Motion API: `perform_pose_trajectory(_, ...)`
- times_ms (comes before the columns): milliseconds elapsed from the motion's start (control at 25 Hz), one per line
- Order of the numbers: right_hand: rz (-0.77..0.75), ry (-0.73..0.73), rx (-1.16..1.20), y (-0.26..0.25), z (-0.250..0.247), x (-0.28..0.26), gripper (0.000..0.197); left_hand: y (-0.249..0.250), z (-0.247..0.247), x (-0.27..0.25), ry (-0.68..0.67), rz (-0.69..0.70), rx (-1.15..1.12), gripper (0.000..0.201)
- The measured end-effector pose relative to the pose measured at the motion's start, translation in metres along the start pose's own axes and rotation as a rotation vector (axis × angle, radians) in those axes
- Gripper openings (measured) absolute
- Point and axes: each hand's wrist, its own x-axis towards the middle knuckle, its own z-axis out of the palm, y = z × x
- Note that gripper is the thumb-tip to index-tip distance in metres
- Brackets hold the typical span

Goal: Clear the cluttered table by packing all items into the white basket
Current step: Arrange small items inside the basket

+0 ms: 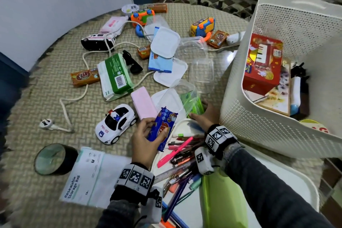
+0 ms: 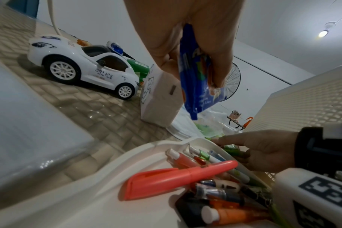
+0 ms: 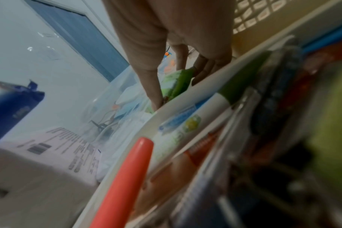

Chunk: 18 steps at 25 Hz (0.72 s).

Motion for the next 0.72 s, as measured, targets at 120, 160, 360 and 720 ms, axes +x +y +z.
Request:
perform_pose_trajectory(120,0.008,0.003,0.033,-0.004,-0.001,-0.004,0.067,-0.002,-0.006,0.0,0.008,0.004,0.005,0.036)
perform_pose_trajectory(160,0.012,0.022,0.063,-0.01,-0.004,-0.009,0.059,-0.002,-0.008,0.0,0.011,0.011,0.007,0.036)
perform_pose_trajectory(360,-0.003,0.086,0.116,-0.034,-0.027,-0.031,0.044,0.004,-0.014,-0.002,0.031,0.025,0.013,0.035)
perform_pose_trajectory(720,-0.203,-0.039,0.228,-0.028,-0.044,-0.09,0.034,0.017,-0.007,-0.024,0.064,0.074,0.019,0.035)
